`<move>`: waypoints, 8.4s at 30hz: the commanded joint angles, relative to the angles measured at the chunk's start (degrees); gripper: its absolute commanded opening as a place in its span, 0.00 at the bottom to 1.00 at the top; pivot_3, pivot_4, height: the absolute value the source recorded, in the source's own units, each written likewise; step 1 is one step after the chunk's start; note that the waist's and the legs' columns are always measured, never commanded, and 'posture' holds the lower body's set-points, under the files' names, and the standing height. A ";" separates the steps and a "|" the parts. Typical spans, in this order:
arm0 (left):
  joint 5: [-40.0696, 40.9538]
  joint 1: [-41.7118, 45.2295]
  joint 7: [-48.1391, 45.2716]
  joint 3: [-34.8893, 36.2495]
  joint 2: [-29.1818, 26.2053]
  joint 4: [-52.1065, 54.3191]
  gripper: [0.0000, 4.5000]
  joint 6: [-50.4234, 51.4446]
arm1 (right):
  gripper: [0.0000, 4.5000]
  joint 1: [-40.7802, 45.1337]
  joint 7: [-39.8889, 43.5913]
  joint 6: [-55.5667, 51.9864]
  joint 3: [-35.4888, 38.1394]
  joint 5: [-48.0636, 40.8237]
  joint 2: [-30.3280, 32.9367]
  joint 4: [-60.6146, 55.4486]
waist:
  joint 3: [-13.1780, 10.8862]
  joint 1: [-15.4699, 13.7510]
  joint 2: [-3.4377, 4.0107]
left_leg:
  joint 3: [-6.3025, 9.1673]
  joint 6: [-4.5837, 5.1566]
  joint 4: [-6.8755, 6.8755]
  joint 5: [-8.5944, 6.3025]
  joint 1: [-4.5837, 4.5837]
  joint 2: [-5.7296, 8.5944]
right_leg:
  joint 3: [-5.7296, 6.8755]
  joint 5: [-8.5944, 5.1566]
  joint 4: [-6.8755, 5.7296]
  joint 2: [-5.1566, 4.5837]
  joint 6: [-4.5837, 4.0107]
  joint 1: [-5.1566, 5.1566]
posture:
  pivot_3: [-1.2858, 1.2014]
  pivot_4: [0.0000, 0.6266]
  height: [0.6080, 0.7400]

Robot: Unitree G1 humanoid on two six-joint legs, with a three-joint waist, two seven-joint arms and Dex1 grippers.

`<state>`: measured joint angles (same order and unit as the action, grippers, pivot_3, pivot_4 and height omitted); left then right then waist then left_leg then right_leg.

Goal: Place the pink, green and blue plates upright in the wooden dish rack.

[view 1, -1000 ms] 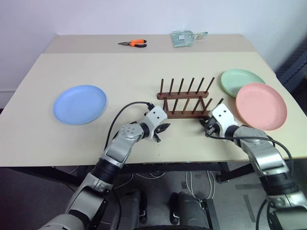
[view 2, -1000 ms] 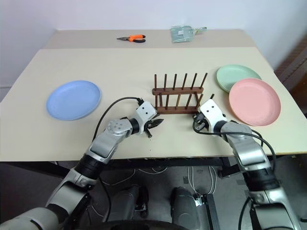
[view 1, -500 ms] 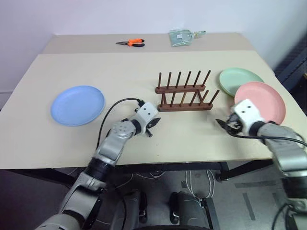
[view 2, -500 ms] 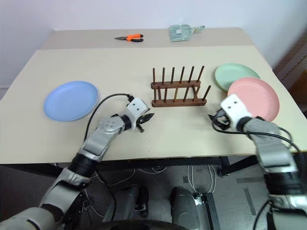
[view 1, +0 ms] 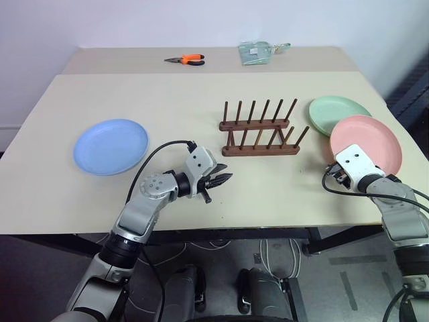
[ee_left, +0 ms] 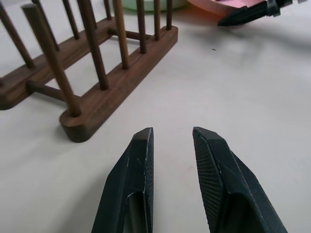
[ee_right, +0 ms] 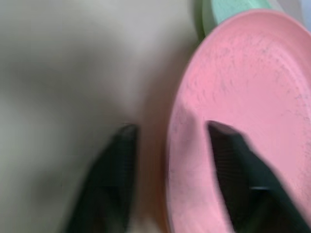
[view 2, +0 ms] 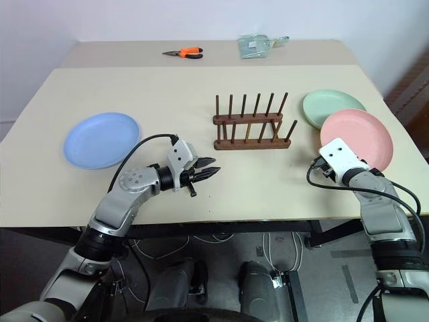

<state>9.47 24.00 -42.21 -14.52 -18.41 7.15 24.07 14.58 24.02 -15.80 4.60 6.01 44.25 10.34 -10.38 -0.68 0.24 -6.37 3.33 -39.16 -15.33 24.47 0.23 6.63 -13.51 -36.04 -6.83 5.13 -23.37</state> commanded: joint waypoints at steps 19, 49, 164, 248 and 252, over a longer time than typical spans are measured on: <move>2.39 1.16 0.79 4.18 -0.89 1.53 0.28 -0.41 | 0.01 25.46 8.54 -34.61 22.10 -65.47 -4.31 -25.05 | -0.08 0.05 0.03 | 0.13 0.07 0.00 -0.06 0.01 -0.06 | 0.03 0.01 0.03 -0.12 -0.03 -0.01 | 0.52 0.24 1.00; 12.44 -2.65 -2.05 5.57 -4.90 12.15 0.28 6.45 | 0.51 34.90 5.87 -28.26 19.52 -54.38 -4.60 2.12 | -0.09 0.10 0.08 | 0.03 0.31 0.01 -0.19 0.24 0.21 | 0.13 0.01 0.14 -0.17 0.04 -0.09 | 0.52 0.24 1.00; 11.03 -3.37 -1.21 2.54 -6.01 11.31 0.28 5.49 | 0.74 39.09 6.64 19.72 -4.07 4.18 5.67 60.78 | -0.17 1.89 0.29 | -0.12 -0.01 0.10 -0.01 -0.06 0.03 | -0.13 -0.03 0.08 -0.02 0.11 0.00 | 0.52 0.24 1.00; 9.50 -0.90 -6.54 -1.21 -4.34 6.30 0.28 1.43 | 0.95 35.58 -0.72 28.27 -4.00 5.66 3.32 60.42 | -0.17 1.69 0.30 | -0.13 -0.02 0.11 0.01 -0.05 0.05 | -0.11 -0.03 0.08 0.06 0.13 0.03 | 0.52 0.24 1.00; 9.46 -1.02 -6.87 -1.36 -3.74 5.84 0.28 0.97 | 0.95 34.61 -0.25 28.51 -3.94 5.03 3.68 59.40 | -0.17 1.68 0.30 | -0.13 -0.02 0.12 0.01 -0.06 0.05 | -0.12 -0.03 0.08 0.06 0.13 0.03 | 0.52 0.24 1.00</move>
<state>19.01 22.79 -48.64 -15.62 -22.61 12.47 26.48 49.18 23.56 11.78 -0.57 12.13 46.48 71.84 -10.54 1.00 0.53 -6.50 3.31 -39.05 -15.32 24.41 0.28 6.51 -13.55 -35.97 -6.77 5.27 -23.34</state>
